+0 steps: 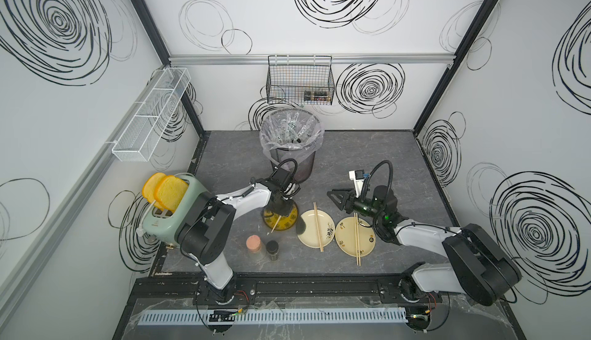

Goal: Remove the packaging of disposable chopsticks
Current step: Adjust the disposable chopsticks at the plate.

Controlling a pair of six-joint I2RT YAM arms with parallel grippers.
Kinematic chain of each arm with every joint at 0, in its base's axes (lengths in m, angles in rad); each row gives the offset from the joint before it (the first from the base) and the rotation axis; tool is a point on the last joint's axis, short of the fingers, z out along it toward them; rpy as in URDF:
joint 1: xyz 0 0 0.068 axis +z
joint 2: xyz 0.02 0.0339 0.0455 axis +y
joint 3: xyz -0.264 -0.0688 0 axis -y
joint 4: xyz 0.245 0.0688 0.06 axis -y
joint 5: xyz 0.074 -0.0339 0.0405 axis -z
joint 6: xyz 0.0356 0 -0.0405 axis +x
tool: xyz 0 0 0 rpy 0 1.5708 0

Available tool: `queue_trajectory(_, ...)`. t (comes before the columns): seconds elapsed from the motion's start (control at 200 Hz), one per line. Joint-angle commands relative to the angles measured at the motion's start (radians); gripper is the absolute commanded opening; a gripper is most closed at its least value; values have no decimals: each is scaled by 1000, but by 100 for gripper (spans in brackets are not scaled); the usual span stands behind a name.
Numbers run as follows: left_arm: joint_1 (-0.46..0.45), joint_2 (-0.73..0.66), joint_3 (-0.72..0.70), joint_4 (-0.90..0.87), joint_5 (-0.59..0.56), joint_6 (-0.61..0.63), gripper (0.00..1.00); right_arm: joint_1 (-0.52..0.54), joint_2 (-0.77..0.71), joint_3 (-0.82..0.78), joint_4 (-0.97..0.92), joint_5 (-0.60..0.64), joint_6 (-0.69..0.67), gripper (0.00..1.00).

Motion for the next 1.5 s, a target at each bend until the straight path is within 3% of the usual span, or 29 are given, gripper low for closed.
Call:
queue_trajectory(0.0, -7, -3, -7, -18, 9, 12, 7, 0, 6, 20, 9, -8, 8, 51)
queue_trajectory(0.165, -7, -1, -20, -5, 20, 7, 19, -1, 8, 21, 9, -9, 8, 51)
queue_trajectory(0.776, 2, -17, -39, 4, 18, 4, 34, 0, 4, 19, 6, -5, 6, 51)
queue_trajectory(1.106, 2, -44, -33, -15, -17, 2, 34, 0, 2, 18, 6, -5, 6, 51)
queue_trajectory(1.496, 20, -28, -31, -15, -31, 14, 20, 0, 2, 19, 4, -6, 6, 51)
